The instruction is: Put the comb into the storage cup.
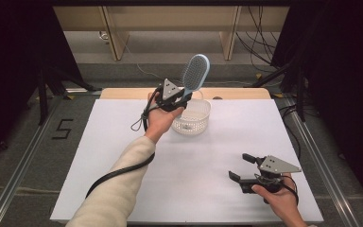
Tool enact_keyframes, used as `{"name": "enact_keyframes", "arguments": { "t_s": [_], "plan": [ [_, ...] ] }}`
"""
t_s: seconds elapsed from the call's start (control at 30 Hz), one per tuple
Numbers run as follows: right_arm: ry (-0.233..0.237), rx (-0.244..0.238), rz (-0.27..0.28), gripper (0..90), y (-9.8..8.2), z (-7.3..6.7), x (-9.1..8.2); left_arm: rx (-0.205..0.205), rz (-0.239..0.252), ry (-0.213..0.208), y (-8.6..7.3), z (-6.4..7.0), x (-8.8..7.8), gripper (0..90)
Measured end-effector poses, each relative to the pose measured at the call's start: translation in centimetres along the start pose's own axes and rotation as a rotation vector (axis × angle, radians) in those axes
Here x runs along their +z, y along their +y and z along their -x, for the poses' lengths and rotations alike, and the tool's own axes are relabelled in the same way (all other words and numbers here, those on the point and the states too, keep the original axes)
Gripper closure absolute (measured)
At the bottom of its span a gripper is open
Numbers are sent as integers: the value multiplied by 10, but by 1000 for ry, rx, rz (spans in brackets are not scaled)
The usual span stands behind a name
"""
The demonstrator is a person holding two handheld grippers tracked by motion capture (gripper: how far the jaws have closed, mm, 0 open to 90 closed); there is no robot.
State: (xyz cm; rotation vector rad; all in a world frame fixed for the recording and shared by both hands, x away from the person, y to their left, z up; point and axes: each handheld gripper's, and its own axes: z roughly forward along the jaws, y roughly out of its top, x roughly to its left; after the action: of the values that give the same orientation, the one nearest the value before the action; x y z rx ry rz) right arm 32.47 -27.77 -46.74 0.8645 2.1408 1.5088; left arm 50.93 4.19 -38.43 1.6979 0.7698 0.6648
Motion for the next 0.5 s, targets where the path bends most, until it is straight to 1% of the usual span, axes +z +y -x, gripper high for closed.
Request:
{"name": "enact_keyframes", "arguments": {
  "t_s": [0.5],
  "plan": [
    [3, 6, -2, 154, 0, 0, 0, -11, 3, 0, 1, -4, 4, 697]
  ]
}}
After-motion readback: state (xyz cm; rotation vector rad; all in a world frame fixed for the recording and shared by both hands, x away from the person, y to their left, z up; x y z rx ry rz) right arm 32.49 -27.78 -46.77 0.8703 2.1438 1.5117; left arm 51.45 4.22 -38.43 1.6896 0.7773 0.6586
